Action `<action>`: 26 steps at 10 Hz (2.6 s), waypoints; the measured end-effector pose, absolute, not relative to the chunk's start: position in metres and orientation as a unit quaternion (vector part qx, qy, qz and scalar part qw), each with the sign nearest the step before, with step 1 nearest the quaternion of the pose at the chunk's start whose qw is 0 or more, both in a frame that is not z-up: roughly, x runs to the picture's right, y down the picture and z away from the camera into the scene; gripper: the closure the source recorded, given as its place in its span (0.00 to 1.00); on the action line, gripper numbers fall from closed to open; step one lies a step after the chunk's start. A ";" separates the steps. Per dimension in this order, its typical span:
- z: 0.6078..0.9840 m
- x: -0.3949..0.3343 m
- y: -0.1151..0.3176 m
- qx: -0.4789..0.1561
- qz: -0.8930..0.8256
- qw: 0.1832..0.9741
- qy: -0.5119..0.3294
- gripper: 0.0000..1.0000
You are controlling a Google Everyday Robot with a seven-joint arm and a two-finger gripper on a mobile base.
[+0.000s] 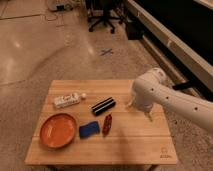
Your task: Place the pepper on the white sponge
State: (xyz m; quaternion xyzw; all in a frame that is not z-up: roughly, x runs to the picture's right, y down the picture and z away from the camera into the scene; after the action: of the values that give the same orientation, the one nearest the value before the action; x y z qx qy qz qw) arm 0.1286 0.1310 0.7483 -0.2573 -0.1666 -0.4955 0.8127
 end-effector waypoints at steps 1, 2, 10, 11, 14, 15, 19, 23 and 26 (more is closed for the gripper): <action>0.752 0.105 0.139 -0.251 -0.506 0.805 -0.184 0.20; 0.756 0.084 0.147 -0.246 -0.515 0.797 -0.199 0.20; 0.804 0.010 0.175 -0.250 -0.542 0.767 -0.234 0.20; 0.811 0.011 0.177 -0.256 -0.541 0.767 -0.232 0.20; 0.830 0.017 0.181 -0.270 -0.537 0.767 -0.224 0.21; 0.836 0.018 0.182 -0.275 -0.536 0.767 -0.221 0.28; 0.846 0.016 0.184 -0.281 -0.537 0.765 -0.216 0.65; 0.839 0.012 0.185 -0.277 -0.548 0.758 -0.218 0.99; 0.815 -0.002 0.184 -0.262 -0.558 0.751 -0.237 1.00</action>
State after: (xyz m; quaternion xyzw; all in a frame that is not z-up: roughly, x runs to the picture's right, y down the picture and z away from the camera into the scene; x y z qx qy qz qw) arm -0.0021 0.1842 0.8153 -0.2624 -0.2373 -0.5577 0.7509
